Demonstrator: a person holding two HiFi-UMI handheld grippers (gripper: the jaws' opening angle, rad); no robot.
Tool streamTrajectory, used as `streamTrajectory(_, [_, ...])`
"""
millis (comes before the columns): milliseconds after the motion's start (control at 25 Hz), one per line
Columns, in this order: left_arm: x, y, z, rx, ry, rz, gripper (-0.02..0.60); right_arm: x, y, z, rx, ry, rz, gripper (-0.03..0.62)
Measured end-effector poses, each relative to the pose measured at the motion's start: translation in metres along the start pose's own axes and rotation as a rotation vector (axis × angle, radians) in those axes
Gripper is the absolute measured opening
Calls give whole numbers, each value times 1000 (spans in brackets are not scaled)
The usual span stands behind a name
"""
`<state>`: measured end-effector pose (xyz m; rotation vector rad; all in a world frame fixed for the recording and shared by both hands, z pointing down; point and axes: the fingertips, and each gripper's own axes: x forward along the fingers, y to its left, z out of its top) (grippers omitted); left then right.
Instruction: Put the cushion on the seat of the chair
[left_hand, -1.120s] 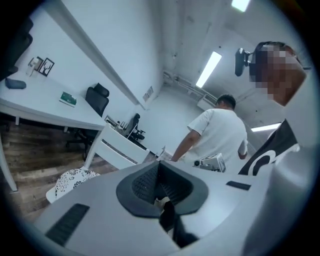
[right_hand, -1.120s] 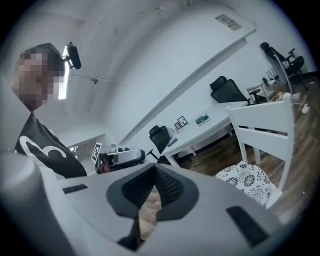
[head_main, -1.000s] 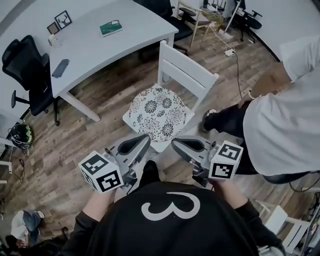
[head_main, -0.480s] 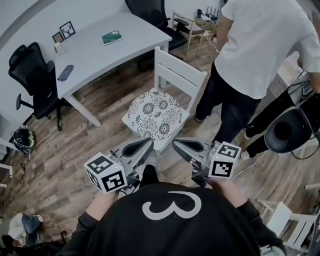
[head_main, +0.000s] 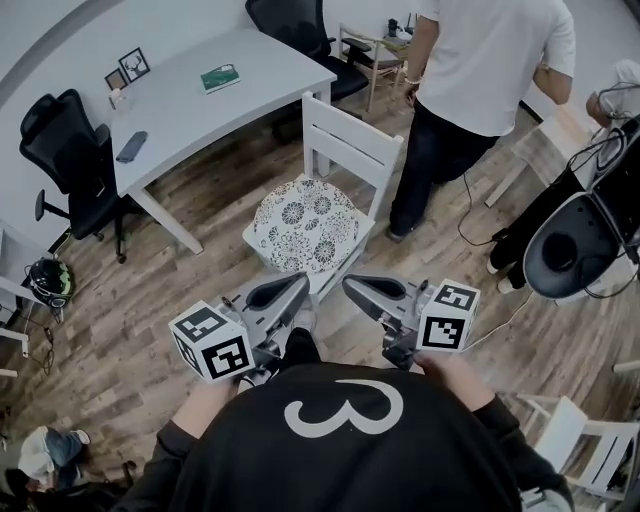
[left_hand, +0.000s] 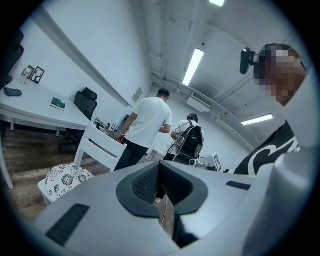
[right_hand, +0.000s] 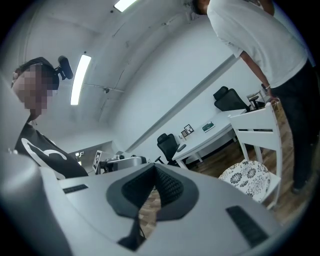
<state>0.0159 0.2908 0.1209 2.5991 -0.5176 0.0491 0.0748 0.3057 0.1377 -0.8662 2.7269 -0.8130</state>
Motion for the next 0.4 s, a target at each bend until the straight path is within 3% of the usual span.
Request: streamTrajectory(400, [-1,-22,-1,14,0,1,15,-13,14,0,-5,-17,17,8])
